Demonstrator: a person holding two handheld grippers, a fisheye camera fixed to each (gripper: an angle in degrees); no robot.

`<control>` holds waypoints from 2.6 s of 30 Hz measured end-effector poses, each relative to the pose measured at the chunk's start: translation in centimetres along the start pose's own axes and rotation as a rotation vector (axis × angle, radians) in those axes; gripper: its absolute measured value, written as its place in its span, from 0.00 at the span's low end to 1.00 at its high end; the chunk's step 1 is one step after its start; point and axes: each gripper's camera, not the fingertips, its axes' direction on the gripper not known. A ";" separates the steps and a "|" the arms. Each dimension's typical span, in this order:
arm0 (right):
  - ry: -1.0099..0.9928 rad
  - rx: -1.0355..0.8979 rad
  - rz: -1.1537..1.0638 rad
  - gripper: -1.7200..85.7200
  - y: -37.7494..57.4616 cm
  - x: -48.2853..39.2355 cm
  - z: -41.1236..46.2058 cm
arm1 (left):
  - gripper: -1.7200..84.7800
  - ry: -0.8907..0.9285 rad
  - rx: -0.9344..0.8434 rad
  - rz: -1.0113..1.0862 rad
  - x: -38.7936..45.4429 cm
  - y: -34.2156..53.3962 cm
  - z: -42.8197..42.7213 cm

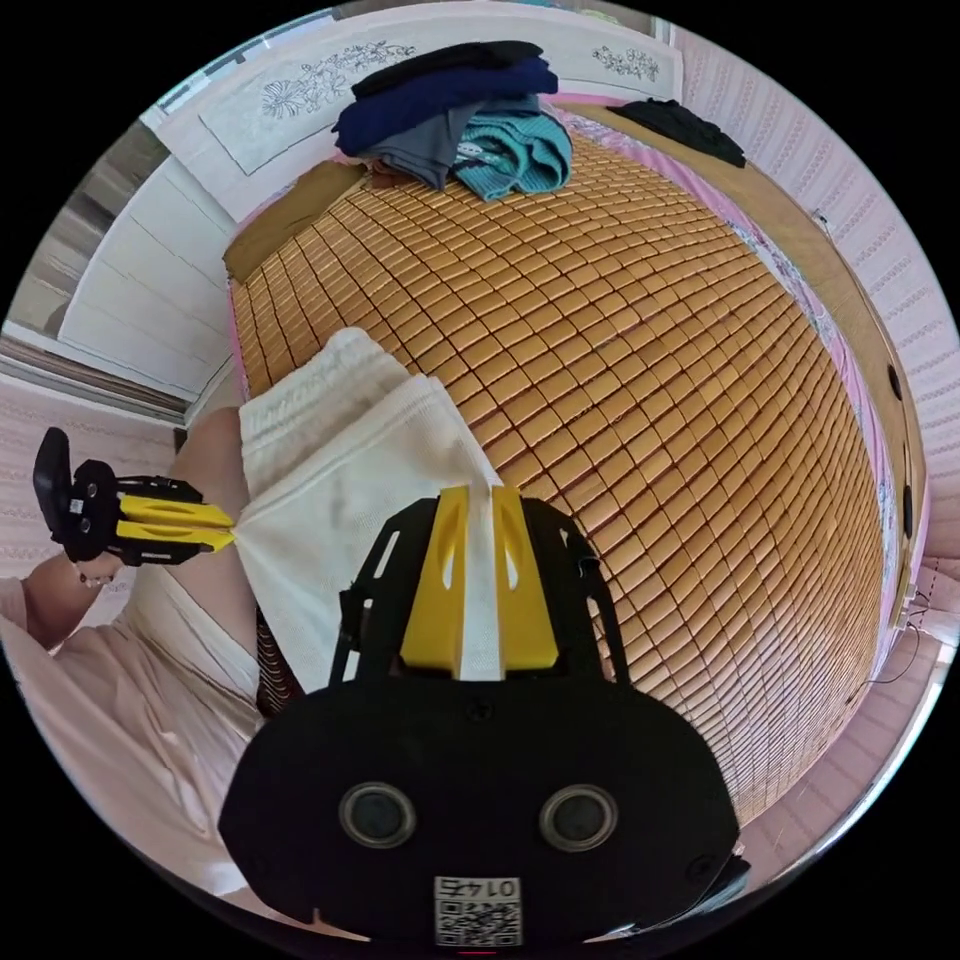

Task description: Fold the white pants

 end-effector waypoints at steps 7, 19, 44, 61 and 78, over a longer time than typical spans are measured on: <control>-0.076 0.073 -0.069 0.20 -2.4 1.6 0.6 | 0.11 0.053 0.052 -0.020 0.0 0.5 -2.4; -0.217 0.246 -0.319 0.06 5.8 1.3 -5.0 | 0.20 0.026 0.213 0.107 1.4 0.2 -3.9; -0.176 0.236 0.037 0.07 3.4 7.8 -5.5 | 0.10 -0.163 -0.023 -0.019 -2.3 2.5 -2.5; -0.174 -0.065 0.152 0.02 12.9 5.2 0.3 | 0.02 0.102 0.079 0.483 17.4 3.0 5.7; 0.084 -0.156 0.076 0.01 -3.6 11.4 0.4 | 0.01 -0.020 0.038 0.572 19.1 6.7 13.1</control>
